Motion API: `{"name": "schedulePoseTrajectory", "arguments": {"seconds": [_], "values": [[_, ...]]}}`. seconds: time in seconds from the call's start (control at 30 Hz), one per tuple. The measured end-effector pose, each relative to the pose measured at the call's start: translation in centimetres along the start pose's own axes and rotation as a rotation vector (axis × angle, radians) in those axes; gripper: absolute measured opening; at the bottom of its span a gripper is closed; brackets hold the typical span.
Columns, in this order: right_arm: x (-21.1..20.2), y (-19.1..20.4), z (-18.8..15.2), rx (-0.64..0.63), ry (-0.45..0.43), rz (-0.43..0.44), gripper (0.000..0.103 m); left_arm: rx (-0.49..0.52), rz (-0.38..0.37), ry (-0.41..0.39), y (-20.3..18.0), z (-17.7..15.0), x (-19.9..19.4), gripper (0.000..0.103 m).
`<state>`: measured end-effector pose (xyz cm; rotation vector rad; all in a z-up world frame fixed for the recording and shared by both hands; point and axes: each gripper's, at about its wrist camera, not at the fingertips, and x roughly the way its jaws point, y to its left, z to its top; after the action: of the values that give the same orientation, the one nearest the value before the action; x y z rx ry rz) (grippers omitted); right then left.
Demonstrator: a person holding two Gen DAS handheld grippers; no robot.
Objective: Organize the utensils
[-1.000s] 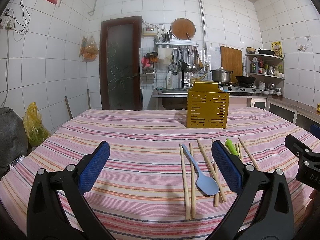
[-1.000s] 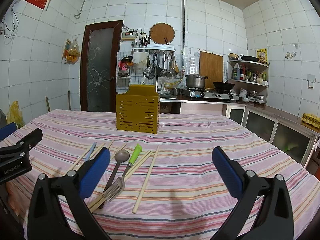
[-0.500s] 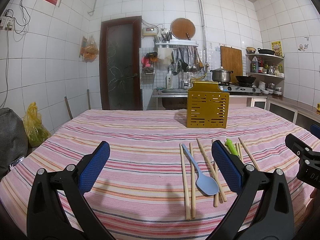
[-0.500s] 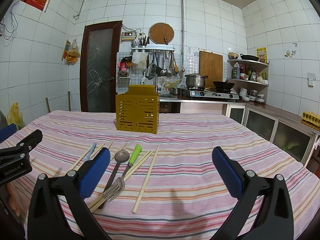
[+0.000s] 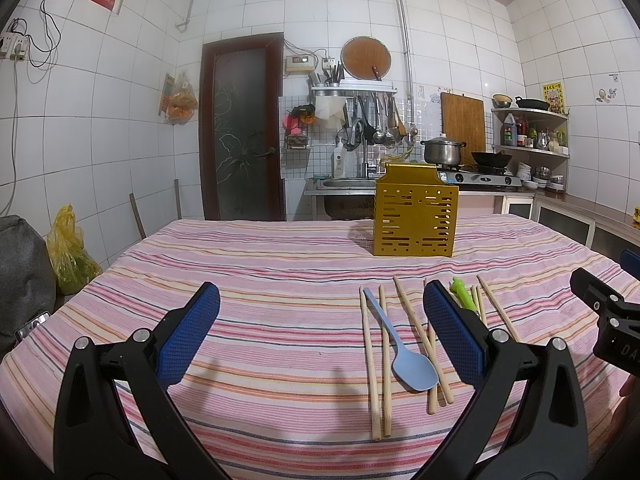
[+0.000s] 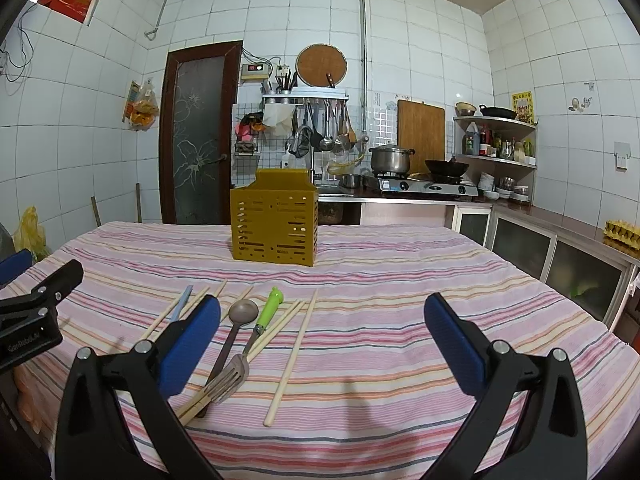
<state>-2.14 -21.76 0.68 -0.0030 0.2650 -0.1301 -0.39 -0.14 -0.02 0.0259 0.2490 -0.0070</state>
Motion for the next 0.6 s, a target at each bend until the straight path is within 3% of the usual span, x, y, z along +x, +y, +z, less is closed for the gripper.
{"name": "schedulePoseTrajectory", "arguments": {"seconds": [0.6], "values": [[-0.31,-0.13,-0.1,0.006,-0.014,0.0,0.099,0.003,-0.001,0.004,0.13,0.06,0.01,0.098]]}}
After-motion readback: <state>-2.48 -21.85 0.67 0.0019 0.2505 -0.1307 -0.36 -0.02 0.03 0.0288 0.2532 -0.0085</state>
